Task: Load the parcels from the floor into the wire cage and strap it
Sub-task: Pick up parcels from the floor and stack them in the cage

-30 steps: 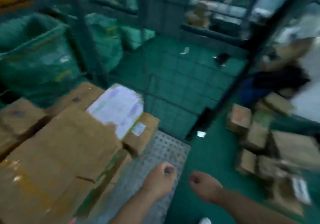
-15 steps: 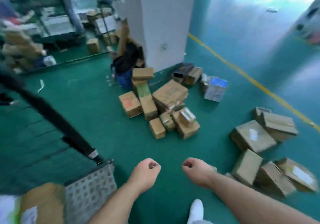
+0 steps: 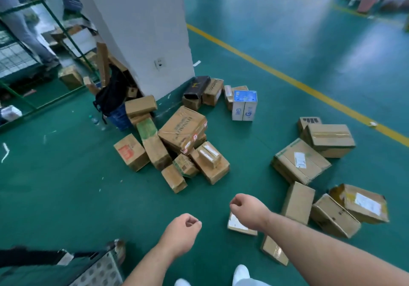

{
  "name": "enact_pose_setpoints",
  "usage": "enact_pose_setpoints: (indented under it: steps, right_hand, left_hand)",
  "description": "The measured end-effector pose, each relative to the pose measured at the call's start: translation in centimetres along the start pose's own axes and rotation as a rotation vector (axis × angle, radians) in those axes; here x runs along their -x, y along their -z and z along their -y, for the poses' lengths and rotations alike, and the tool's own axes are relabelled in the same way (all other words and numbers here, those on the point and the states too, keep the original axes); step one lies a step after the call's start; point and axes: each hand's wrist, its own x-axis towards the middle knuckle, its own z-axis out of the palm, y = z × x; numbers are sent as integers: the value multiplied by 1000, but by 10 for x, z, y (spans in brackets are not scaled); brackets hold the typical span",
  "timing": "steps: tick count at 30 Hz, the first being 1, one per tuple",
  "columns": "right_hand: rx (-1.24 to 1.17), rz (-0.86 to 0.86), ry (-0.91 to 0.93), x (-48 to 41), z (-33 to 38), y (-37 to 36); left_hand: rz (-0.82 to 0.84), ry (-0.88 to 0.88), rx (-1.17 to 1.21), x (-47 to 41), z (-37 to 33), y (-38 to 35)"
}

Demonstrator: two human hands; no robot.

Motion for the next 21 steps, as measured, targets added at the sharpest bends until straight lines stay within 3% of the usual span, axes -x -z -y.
enact_pose_setpoints:
  steps: [12,17,21]
  right_hand:
    - [-76,-86,-112,-99,5,62]
    - [-150,-270,-252,-124,23,129]
    - [-246,-449,-279,-137,46,178]
  left_hand:
    - [144,-85,-145,-149,-93,31]
    - [239,-189,-269,-223,-163,71]
    - [217,-256,-331,-267,-234,92]
